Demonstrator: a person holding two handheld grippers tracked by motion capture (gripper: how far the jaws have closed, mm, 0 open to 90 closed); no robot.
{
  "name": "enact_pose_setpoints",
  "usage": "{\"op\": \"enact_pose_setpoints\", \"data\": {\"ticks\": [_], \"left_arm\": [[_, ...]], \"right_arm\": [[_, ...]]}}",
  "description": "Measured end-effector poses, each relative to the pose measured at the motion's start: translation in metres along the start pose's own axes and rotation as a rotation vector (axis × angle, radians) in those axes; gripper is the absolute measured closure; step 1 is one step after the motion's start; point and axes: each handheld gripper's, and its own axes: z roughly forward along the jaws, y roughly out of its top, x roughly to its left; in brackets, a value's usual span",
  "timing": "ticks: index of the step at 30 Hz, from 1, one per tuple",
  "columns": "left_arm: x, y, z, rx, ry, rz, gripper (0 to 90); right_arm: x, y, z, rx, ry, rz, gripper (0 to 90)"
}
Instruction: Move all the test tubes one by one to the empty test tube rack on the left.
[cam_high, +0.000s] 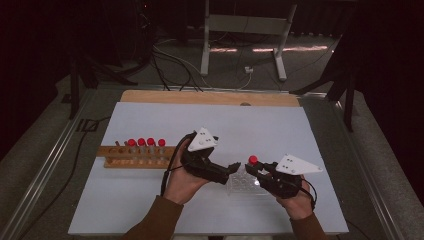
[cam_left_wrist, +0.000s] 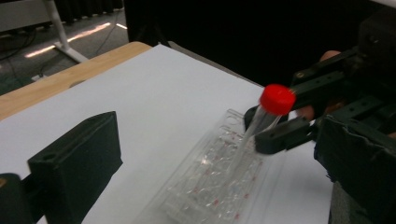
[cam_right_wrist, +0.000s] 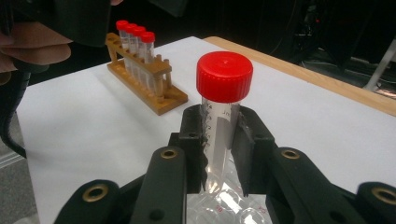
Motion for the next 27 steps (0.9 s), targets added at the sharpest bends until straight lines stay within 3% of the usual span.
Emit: {"op": "enact_pose_setpoints", "data": {"ticks": [5,9,15,22,25,27], "left_arm": [[-0.010,0.006,0.011,0.004,-0.016,0.008,7.2],[-0.017,0.008,0.018,0.007,-0.034,0.024,18.3],[-0.023,0.008,0.029,0.026,-0.065,0.054,48.2],[-0.024,0.006,0.036,0.054,-0.103,0.064,69.8],[-0.024,0.006,0.035,0.052,-0.099,0.065,70.6],[-0.022,0.006,0.034,0.048,-0.094,0.061,70.8]], "right_arm": [[0.002,0.000,0.003,0.007,0.013,0.001,74.8],[0.003,0.000,0.004,0.012,0.020,0.000,74.8],[0.004,0.000,0.005,0.015,0.026,0.001,74.8],[0.004,-0.001,0.006,0.018,0.032,0.004,74.7],[0.003,-0.002,0.006,0.014,0.039,0.003,73.9],[0.003,-0.002,0.006,0.004,0.055,0.007,64.4]]}}
